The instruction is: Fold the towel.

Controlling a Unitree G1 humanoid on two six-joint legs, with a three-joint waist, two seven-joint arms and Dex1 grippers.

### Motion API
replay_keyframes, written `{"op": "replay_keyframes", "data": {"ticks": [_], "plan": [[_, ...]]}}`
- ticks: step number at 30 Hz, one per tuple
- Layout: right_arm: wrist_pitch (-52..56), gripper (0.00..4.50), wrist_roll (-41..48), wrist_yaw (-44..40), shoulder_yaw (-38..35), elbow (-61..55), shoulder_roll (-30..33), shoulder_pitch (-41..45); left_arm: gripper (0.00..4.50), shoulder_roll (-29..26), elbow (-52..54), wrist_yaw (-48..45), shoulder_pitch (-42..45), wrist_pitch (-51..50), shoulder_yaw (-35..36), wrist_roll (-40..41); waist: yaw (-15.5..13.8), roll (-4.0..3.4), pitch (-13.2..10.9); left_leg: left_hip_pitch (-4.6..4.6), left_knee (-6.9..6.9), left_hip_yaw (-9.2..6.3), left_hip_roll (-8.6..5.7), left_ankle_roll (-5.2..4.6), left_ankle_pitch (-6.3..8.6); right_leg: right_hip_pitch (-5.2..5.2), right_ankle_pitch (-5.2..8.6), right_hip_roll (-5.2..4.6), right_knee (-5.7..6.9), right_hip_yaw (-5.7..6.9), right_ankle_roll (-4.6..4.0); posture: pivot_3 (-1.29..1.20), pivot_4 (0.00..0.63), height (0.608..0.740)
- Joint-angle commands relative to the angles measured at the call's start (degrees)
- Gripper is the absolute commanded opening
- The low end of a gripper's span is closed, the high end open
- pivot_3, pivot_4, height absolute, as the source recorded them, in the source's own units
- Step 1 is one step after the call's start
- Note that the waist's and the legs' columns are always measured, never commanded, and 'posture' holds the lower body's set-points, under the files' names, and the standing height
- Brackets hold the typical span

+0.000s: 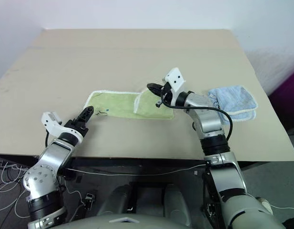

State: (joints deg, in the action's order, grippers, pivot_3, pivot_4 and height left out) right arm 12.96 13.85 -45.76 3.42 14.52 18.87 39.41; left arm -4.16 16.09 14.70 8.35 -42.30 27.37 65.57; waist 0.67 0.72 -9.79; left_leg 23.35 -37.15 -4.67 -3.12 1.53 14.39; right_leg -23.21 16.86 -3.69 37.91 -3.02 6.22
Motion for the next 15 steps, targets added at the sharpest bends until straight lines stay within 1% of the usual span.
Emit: {"op": "replay_keyframes", "data": {"ticks": [1, 7, 11, 14, 15], "plan": [[0.59, 0.02, 1.63, 0.59, -1.43, -3.44, -0.38, 0.89, 4.50, 0.62, -4.50, 3.84, 2.60, -0.78, 0.35, 2.60, -0.09, 0.00, 0.00, 0.00, 0.00, 0.00, -0.01, 0.00, 0.00, 0.01, 0.00, -0.01, 0.00, 0.00, 0.00, 0.00, 0.150, 0.740], [1.79, 0.02, 2.37, 1.64, -1.65, -5.42, -0.69, -0.29, 4.50, -0.45, -13.11, 4.33, 9.25, -0.16, 0.33, 2.40, -1.18, -0.05, 0.03, -0.06, -0.03, -0.03, -0.06, 0.03, -0.02, 0.11, 0.00, -0.02, 0.00, 0.04, 0.00, 0.00, 0.150, 0.740], [2.88, 0.02, 2.66, 2.37, -1.58, -7.93, -0.77, -1.78, 4.50, -0.95, -16.43, 3.87, 12.14, 0.01, 0.37, 2.01, -1.54, -0.05, 0.04, -0.06, -0.06, -0.06, -0.10, 0.04, -0.02, 0.16, 0.00, -0.05, -0.01, 0.06, 0.00, 0.00, 0.150, 0.740], [3.83, 0.00, 2.84, 3.14, -1.82, -9.79, -0.47, -3.11, 3.90, -0.90, -17.20, 3.39, 12.63, 0.33, 0.49, 1.95, -1.46, -0.05, 0.04, -0.06, -0.06, -0.07, -0.11, 0.04, -0.03, 0.15, 0.00, -0.06, -0.01, 0.07, 0.00, 0.00, 0.150, 0.740], [4.06, 0.00, 2.90, 3.34, -1.86, -10.17, -0.36, -3.41, 3.55, -0.71, -17.30, 3.31, 12.70, 0.75, 0.71, 1.95, -1.43, -0.05, 0.04, -0.06, -0.05, -0.07, -0.11, 0.04, -0.03, 0.14, 0.00, -0.06, -0.01, 0.06, 0.00, 0.00, 0.150, 0.740]]}}
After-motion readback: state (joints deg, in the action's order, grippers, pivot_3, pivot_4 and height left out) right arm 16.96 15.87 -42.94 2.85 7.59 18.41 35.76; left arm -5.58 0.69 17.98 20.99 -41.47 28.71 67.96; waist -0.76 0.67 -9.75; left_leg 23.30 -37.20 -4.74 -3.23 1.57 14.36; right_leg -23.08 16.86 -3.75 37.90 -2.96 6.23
